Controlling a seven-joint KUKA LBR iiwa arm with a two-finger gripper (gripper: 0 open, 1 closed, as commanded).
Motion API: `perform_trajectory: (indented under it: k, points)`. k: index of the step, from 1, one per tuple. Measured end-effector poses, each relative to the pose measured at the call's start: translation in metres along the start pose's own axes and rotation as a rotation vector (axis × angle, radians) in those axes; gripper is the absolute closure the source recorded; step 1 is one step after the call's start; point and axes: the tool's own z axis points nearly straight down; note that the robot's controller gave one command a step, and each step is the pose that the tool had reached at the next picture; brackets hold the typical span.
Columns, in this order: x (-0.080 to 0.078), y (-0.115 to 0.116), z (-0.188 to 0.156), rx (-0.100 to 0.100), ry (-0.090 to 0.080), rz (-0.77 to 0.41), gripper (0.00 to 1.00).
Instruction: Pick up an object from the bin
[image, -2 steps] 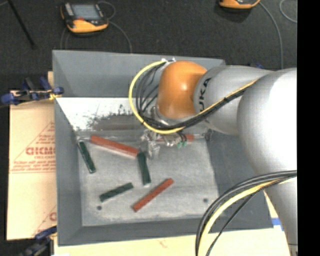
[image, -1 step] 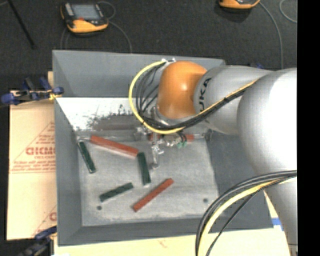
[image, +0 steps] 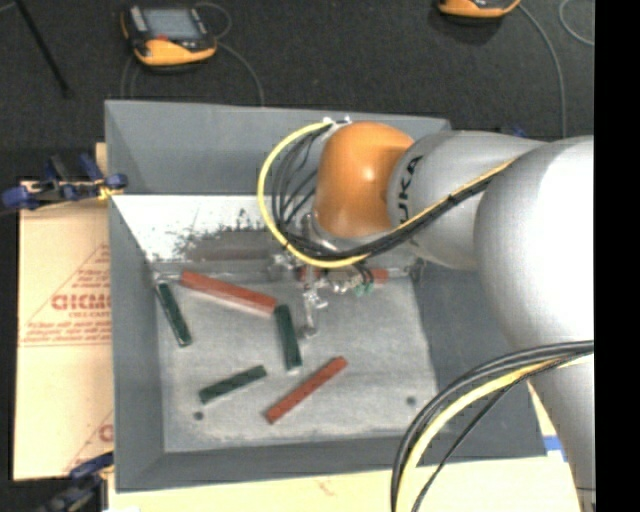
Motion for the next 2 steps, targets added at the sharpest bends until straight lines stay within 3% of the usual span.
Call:
perform_trajectory:
  k: [1,2]
  points:
    - [0.006,0.024,0.0,0.0,0.006,-0.233,0.0]
    - [-0.012,0.053,-0.002,-0.004,0.005,-0.469,1.0]
